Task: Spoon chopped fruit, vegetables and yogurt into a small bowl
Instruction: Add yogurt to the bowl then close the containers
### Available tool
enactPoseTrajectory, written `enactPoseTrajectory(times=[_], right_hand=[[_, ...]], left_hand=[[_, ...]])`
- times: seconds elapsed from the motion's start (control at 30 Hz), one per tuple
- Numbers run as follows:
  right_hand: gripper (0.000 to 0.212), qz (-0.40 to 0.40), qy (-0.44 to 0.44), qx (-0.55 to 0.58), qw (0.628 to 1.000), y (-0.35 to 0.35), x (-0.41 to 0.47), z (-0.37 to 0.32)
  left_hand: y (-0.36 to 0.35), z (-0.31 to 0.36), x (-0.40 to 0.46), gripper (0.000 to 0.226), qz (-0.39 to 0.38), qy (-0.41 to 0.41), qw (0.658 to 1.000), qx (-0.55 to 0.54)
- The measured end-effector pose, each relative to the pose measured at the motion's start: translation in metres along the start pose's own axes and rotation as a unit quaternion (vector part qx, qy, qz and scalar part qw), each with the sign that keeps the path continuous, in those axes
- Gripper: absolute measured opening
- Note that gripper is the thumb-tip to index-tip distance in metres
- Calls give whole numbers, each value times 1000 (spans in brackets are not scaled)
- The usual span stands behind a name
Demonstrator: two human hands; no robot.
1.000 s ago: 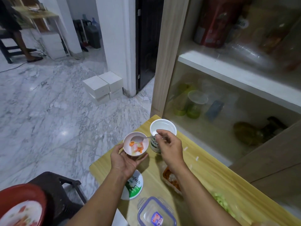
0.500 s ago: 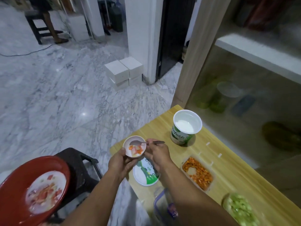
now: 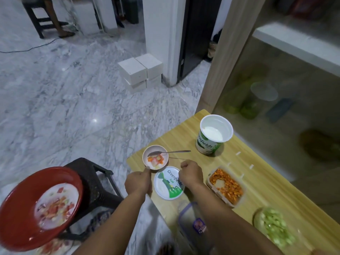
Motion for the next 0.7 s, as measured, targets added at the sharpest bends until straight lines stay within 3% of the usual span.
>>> enactPoseTrajectory(times=[0.07,0.17,0.23,0.4,0.53,0.7], right_hand=[[31,-6,-1,-62,998,3,-11,7],[29,1,6,-77,997,3,-20,13],[26,10,5,-85,996,3,-22,17],[23,22,-2,-58,998,12,-27,28],[18,83,-11,11,996,45,-30,34],[15,199,22,78,977,103,-37,26]], left_hand=[[-5,8,-16,58,-6,-20,999,44],[-3,8,-34,63,29,4,999,29],[-3,1,-40,55,37,27,999,29],[-20,-12,-54,31,-22,48,997,51],[-36,1,-72,20,-63,45,997,11],[-69,49,-84,34,-96,-49,994,-3]])
Point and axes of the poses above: each hand's wrist, its own x-axis towards the middle knuckle, its own y-axis out of the back of the hand, z = x × y, the point moved 9 cm from there along x, towards the middle knuckle, and after that the axes turned 13 degrees about -x, right-handed, at the moved point
